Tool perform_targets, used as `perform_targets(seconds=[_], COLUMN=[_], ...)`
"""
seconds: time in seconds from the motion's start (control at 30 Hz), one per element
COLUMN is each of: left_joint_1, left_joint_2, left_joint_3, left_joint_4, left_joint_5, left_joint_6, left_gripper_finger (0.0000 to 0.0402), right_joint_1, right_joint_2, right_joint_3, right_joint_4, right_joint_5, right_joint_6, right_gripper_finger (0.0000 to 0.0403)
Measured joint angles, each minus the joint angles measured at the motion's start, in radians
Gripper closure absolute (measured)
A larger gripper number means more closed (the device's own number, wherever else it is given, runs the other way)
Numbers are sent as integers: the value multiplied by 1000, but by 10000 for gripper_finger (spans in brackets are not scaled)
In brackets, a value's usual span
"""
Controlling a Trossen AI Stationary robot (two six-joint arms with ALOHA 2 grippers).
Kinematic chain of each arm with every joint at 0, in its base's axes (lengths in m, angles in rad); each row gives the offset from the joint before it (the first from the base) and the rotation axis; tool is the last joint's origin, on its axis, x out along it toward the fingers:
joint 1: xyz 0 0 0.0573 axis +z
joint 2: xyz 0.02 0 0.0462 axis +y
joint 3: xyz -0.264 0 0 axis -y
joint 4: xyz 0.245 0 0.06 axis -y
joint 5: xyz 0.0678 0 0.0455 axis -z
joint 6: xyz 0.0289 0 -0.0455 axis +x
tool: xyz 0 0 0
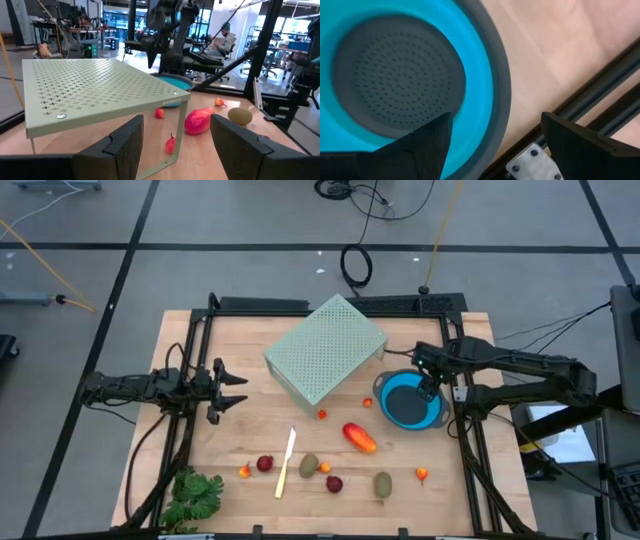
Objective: Pick & Place Fruit
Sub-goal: Put the blue strainer bowl on the shelf
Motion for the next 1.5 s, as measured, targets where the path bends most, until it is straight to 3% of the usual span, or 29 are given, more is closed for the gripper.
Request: perform_targets(seconds=[0.4,0.63,0.87,1.33,1.5], left_joint_1=[0,0,0,0,0], left_joint_2=[0,0,0,0,0], left_joint_3=[0,0,0,0,0], left_joint_4=[144,181,205,256,265], left_joint_5=[0,2,2,2,2], left_joint_6=[52,16,-119,-225,-325], left_gripper_finger=[174,174,174,174,174], right_joint_1=[0,0,0,0,0], right_joint_2=[0,-1,-1,-3,-3], right_joint_3=[-111,-155,-187,-193,-193], right_joint_4=[17,77,95,124,134], right_joint_5=[-2,-4,-83,-78,-77], right_joint_6=[117,160,205,297,301], right_gripper_finger=[107,131,195,381,390])
